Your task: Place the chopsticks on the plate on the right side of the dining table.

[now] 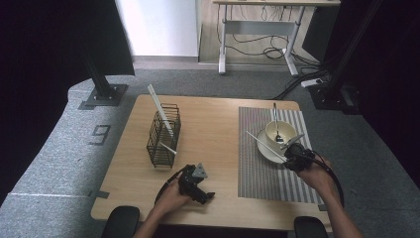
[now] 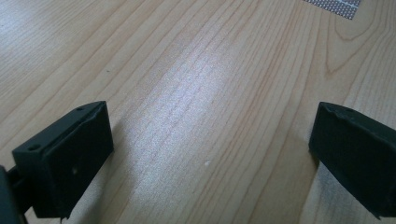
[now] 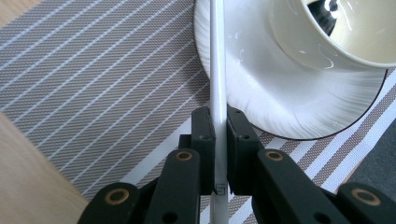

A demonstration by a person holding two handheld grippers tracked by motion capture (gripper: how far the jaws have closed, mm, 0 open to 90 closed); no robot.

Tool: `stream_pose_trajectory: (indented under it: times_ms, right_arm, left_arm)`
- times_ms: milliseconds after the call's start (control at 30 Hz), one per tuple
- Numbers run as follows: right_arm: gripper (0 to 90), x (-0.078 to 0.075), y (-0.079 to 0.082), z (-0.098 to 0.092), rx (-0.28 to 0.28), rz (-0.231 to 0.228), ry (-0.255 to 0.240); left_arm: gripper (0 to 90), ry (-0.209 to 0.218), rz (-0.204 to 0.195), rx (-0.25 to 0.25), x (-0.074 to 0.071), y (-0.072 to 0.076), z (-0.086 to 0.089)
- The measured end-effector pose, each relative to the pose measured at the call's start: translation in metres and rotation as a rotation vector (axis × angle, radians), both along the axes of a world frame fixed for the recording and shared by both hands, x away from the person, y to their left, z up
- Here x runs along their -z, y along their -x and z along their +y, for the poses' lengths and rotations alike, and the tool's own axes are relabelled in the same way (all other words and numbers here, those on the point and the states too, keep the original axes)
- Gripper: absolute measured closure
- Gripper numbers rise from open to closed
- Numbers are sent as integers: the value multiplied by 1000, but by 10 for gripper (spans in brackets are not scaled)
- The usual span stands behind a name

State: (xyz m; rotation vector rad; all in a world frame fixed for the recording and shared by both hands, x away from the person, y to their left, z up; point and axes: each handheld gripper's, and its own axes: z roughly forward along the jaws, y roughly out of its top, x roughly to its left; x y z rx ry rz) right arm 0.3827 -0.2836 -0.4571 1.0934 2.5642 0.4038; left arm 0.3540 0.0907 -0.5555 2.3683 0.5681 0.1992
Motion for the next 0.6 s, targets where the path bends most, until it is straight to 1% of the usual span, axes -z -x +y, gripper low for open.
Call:
stream_pose_trajectory:
  times_ms: [167,233,533,600]
  right_arm:
    - [827,6,-9,-3,4,12,18]
    - [827,10,-15,-4,9,21,32]
    - [827,22,-30,-11,26,43,53]
    - [827,24,-33,-12,39,49,51]
  left_arm:
    - [0,0,1,0,0,0,0]
    - [0,-1,0,0,0,0,0]
    - [0,-1,0,1,0,0,0]
    - [0,-1,1,1,0,0,0]
